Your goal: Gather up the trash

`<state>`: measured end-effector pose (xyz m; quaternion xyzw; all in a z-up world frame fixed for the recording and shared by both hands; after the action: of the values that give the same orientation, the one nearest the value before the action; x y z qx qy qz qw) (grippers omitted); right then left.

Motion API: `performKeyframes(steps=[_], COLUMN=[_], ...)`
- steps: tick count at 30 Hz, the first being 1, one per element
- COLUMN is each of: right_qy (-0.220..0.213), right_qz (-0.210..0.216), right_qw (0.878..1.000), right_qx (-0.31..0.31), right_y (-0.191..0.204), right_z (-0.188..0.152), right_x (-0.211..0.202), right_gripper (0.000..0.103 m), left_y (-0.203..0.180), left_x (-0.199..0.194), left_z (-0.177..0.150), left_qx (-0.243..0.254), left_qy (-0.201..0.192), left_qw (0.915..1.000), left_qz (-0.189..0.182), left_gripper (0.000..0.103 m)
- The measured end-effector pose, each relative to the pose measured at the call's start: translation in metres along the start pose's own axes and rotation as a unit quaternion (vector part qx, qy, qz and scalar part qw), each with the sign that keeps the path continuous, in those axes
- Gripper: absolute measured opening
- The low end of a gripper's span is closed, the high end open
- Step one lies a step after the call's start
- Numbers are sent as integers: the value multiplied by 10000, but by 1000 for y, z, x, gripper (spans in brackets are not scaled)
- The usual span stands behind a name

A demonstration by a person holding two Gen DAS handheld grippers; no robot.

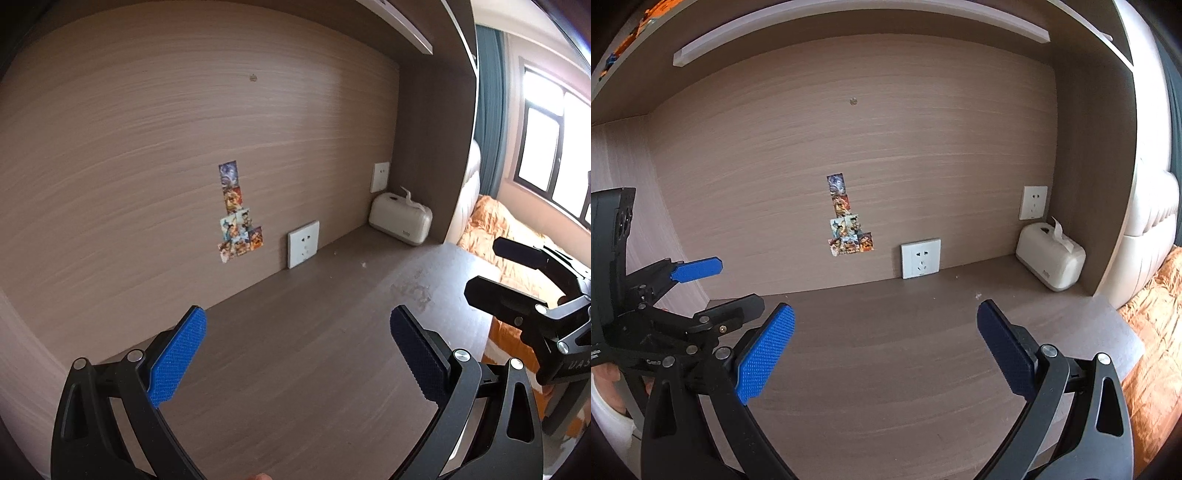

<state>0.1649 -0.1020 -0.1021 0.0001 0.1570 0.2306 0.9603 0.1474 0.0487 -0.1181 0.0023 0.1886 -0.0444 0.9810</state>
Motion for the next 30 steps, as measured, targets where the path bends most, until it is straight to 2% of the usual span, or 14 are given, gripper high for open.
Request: performKeyframes(steps=[7, 30], right_qy=[111, 81], right_qz=[37, 90], right_qw=[9999, 9999], right_qx=[87, 7], right_y=[1, 10], right_z=[-3, 3], right_x=[6, 10], right_gripper=[98, 98], left_y=[8, 22], left_x=[4, 0], left_z=[4, 10], left_qx=[15, -110], left_qy=[-61, -159], left_qw=[10000, 9998], left_qz=[39, 62], left_gripper=[98, 98])
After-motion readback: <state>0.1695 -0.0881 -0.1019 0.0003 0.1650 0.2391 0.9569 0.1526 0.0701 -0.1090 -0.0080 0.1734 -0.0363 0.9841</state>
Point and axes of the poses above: each gripper's, at about its wrist camera, not at the fingertips, and x roughly the way its jaws point, y to its left, z to its top, the point moved 8 cm from there along x, roughly the way its jaws point, and after that the axes turned 12 degrees about -y, right-handed, at the moved point
